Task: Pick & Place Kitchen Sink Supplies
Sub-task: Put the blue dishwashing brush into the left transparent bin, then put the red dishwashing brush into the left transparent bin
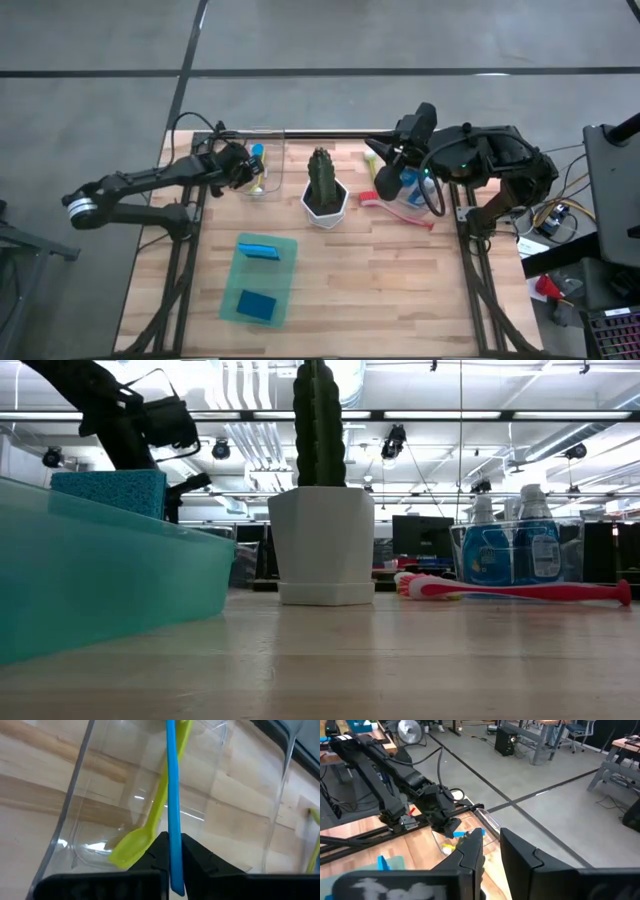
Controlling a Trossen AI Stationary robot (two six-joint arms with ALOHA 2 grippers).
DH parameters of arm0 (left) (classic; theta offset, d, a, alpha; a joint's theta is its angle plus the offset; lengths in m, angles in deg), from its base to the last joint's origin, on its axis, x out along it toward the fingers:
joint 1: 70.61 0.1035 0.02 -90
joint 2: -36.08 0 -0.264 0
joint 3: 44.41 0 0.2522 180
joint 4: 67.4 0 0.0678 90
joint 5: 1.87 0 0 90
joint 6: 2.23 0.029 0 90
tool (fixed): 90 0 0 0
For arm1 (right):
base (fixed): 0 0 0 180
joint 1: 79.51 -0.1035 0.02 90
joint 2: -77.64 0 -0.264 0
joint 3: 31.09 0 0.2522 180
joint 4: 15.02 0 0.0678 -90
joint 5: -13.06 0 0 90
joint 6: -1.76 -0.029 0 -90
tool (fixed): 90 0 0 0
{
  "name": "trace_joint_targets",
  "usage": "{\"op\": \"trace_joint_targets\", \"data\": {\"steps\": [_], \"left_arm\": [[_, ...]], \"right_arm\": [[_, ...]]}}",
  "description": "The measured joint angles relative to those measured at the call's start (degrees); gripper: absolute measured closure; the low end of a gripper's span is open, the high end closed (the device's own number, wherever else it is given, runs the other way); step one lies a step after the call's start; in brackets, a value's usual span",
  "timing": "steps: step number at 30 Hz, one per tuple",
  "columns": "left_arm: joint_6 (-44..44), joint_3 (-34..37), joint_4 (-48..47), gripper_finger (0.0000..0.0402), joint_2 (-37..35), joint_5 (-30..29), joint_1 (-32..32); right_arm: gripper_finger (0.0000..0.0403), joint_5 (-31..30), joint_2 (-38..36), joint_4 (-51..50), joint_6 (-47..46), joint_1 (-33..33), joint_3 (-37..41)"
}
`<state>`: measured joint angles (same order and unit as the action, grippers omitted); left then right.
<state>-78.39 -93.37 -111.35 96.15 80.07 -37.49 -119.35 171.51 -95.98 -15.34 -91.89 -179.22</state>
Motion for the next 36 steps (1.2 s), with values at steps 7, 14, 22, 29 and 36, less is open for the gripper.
{"op": "trace_joint_targets", "data": {"steps": [7, 14, 22, 29, 36], "left_arm": [[-0.87, -0.01, 1.65, 0.0365, -0.25, 0.47, 0.00], [-2.97, -0.02, 1.72, 0.0334, -0.09, 2.07, 0.09], [-2.99, -0.82, 3.89, 0.0293, -1.23, 3.00, 0.09], [3.68, -4.47, 6.72, 0.0288, -4.71, 2.99, 0.09], [12.43, -9.85, 6.86, 0.0289, -8.25, 2.93, 0.09]], "right_arm": [[0.0350, -0.01, 0.00, -0.07, 0.13, 0.00, 0.01], [0.0349, -0.01, -0.02, -0.08, -0.62, 0.00, 0.49], [0.0347, 0.44, -0.04, -0.67, -1.82, 0.01, 3.00], [0.0339, 0.45, -0.04, -4.90, -5.44, 0.02, 4.05], [0.0351, 0.56, -0.07, -8.79, -9.01, 0.00, 6.15]]}}
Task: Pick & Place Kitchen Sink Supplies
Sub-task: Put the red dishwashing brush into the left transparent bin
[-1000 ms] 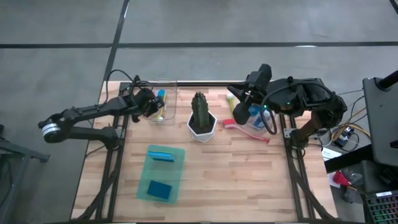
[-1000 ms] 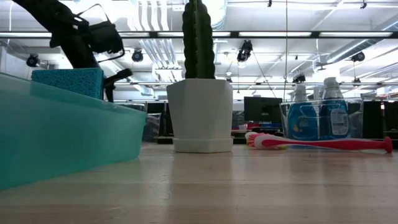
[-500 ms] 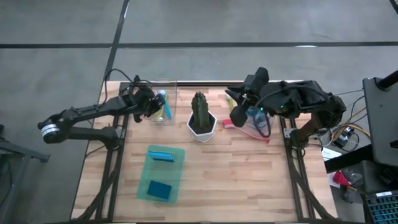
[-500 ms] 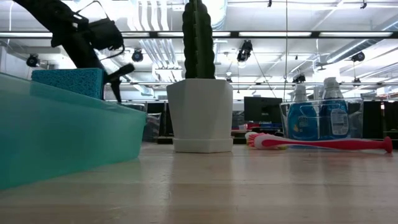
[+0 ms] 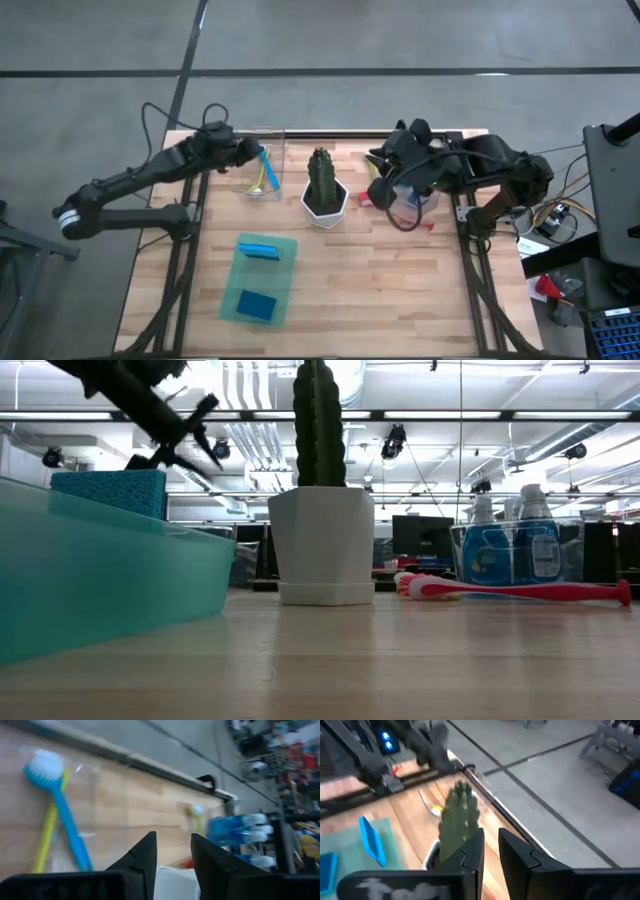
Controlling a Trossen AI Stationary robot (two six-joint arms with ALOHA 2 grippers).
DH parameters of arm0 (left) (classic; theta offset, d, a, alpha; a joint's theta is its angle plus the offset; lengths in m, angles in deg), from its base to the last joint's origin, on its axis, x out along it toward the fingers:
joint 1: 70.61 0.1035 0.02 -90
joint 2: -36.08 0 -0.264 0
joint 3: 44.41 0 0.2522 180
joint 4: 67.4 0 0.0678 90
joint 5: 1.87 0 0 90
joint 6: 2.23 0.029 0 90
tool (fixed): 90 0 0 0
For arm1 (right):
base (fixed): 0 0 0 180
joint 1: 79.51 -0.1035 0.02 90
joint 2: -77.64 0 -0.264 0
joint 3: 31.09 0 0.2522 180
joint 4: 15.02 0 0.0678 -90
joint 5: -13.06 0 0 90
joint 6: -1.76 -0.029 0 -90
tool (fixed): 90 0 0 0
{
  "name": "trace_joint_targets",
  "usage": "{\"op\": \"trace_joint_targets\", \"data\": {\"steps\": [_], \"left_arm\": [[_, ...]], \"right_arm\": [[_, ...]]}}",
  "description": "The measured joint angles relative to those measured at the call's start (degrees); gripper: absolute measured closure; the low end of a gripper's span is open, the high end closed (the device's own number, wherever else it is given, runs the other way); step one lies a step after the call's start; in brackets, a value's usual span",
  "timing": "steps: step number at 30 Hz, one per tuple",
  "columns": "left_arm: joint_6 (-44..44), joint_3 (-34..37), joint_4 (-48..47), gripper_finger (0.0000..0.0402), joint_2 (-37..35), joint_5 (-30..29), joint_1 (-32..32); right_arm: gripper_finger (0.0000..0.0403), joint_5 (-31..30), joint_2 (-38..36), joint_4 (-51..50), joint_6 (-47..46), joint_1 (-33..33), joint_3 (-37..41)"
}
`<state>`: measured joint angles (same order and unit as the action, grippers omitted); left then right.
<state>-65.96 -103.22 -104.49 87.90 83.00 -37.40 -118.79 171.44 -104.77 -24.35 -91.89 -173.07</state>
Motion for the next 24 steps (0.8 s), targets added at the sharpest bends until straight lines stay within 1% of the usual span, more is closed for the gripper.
{"op": "trace_joint_targets", "data": {"steps": [5, 9, 12, 16, 18, 20, 22, 24], "left_arm": [[5.75, -3.21, 3.03, 0.0291, -2.58, 0.06, 0.00], [10.67, -5.64, 4.96, 0.0291, -4.42, 0.15, 0.02], [13.99, -7.56, 5.43, 0.0291, -5.41, 1.50, 0.04], [19.00, -9.39, 5.39, 0.0291, -6.46, 5.94, 0.04], [20.59, -10.12, 5.28, 0.0291, -6.84, 8.07, 0.04], [21.24, -10.88, 5.43, 0.0291, -6.99, 10.01, 0.04], [21.83, -11.42, 5.40, 0.0291, -7.03, 11.28, 0.03], [22.40, -11.70, 5.38, 0.0291, -7.04, 12.18, 0.02]], "right_arm": [[0.0359, 0.49, 0.02, -5.34, -4.46, 0.02, 3.15], [0.0371, 3.77, -0.04, -8.52, -10.41, 0.02, 7.86], [0.0379, 8.09, 0.00, -9.51, -11.74, 0.02, 13.00], [0.0380, 17.22, 0.00, -8.66, -16.40, 0.28, 20.96], [0.0370, 21.45, 0.02, -8.01, -18.01, 0.42, 25.29], [0.0351, 24.81, 0.02, -6.94, -19.20, 0.74, 29.73], [0.0324, 27.52, 0.02, -5.49, -19.97, 1.40, 33.97], [0.0294, 28.62, 0.02, -2.63, -19.56, 2.14, 37.96]]}}
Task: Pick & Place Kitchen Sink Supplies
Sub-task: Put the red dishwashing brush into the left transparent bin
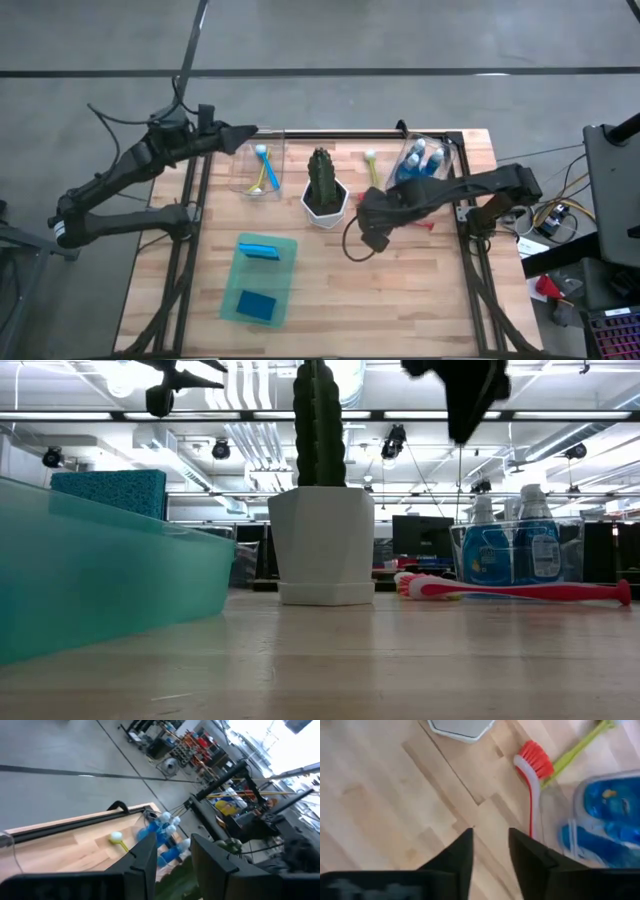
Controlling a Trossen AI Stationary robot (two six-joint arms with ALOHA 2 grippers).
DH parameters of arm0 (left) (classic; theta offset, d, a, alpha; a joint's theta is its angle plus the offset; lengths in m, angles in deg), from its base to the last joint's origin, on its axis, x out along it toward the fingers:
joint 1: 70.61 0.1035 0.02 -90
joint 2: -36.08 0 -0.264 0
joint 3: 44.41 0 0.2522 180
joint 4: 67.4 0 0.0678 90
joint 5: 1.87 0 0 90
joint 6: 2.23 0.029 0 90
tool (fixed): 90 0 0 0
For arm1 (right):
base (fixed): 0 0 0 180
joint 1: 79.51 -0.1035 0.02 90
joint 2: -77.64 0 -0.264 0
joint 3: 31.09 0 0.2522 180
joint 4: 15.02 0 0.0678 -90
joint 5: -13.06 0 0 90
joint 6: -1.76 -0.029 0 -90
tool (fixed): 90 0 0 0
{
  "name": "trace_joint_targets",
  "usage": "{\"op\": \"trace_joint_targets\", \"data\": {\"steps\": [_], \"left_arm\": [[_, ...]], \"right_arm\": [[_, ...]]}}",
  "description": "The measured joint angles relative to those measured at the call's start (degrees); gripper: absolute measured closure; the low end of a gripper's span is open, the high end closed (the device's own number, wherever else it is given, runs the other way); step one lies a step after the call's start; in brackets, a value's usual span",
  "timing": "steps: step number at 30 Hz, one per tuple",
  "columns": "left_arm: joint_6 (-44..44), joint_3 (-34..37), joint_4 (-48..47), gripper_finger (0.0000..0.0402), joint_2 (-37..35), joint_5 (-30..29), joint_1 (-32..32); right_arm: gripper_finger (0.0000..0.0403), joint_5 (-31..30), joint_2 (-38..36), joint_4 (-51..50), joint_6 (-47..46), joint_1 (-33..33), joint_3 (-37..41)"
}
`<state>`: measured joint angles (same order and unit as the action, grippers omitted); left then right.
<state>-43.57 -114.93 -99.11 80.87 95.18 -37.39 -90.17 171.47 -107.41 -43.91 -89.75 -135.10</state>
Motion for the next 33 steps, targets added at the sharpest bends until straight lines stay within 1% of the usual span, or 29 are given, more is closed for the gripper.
{"op": "trace_joint_targets", "data": {"steps": [3, 5, 7, 9, 13, 19, 23, 30, 33], "left_arm": [[0.69, -0.02, -0.02, 0.0291, -0.06, 1.21, -0.02], [0.45, -0.02, -0.04, 0.0291, -0.06, 2.14, -0.02], [-0.47, -0.02, -0.04, 0.0291, -0.06, 3.05, -0.02], [-1.62, -0.02, -0.04, 0.0291, -0.06, 3.73, -0.02], [-2.88, -0.02, -0.04, 0.0291, -0.06, 3.95, -0.02], [-4.03, -0.02, -0.04, 0.0291, -0.06, 3.93, -0.02], [-4.16, 0.00, -0.04, 0.0291, -0.06, 3.91, -0.02], [-4.29, 0.38, -0.05, 0.0291, -0.04, 3.82, -0.02], [-4.86, 0.55, -0.02, 0.0291, -0.04, 3.82, 0.01]], "right_arm": [[0.0249, -0.27, 0.02, 5.50, 4.02, 0.61, 4.81], [0.0225, -0.31, 0.02, 9.41, 9.12, 0.77, 7.99], [0.0209, -1.01, 0.03, 12.02, 13.23, 0.84, 11.13], [0.0202, -2.41, 0.04, 13.27, 13.95, 1.39, 13.85], [0.0201, -3.54, 0.04, 16.60, 15.20, 3.41, 18.55], [0.0209, -3.42, 0.04, 27.82, 22.01, 5.90, 23.81], [0.0208, -3.70, 0.04, 29.37, 23.17, 7.43, 26.07], [0.0209, -3.48, 0.04, 36.03, 25.61, 10.63, 30.88], [0.0211, -3.42, 0.04, 37.30, 26.59, 11.57, 32.09]]}}
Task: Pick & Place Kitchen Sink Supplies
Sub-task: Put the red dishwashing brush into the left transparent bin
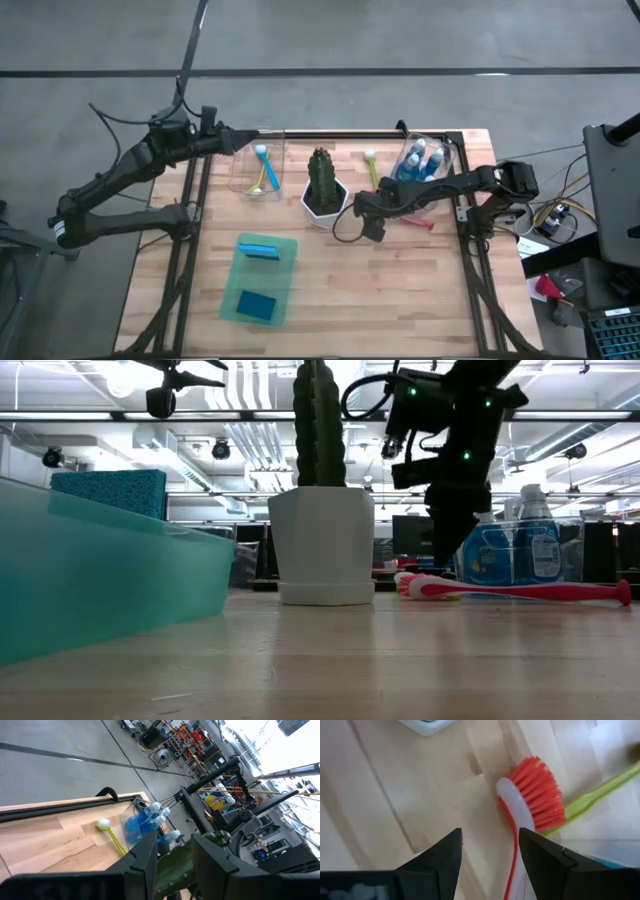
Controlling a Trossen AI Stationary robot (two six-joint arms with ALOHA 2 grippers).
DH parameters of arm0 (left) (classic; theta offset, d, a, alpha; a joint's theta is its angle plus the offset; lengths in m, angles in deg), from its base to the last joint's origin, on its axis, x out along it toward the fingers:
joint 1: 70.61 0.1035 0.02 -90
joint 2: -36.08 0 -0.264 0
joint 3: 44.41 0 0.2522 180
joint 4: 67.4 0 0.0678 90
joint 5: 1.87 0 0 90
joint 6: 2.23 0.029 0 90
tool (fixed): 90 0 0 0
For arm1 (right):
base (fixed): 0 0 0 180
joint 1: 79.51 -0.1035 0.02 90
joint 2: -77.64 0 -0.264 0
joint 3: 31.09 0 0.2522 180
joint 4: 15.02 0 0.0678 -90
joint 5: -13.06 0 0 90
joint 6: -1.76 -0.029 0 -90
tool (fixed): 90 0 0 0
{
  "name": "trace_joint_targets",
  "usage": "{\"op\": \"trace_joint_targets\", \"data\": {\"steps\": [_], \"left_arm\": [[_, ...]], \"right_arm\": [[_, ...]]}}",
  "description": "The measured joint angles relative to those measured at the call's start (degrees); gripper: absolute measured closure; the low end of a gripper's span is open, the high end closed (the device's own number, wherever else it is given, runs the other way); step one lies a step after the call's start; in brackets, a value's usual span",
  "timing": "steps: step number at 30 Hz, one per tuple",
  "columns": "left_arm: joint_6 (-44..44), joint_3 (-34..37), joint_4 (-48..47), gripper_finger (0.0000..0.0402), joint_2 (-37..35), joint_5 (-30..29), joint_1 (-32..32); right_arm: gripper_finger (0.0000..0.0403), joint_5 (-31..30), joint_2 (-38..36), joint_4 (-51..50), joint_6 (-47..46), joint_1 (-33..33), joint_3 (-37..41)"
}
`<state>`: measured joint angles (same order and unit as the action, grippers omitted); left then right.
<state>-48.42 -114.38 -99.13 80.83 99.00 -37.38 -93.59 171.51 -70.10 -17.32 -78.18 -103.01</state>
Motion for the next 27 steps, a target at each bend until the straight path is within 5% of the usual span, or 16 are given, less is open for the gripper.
{"op": "trace_joint_targets", "data": {"steps": [27], "left_arm": [[-0.72, 0.18, 0.00, 0.0291, 0.00, 0.00, -0.02]], "right_arm": [[0.0245, -0.15, 0.09, 8.20, -0.01, 4.06, 3.68]]}}
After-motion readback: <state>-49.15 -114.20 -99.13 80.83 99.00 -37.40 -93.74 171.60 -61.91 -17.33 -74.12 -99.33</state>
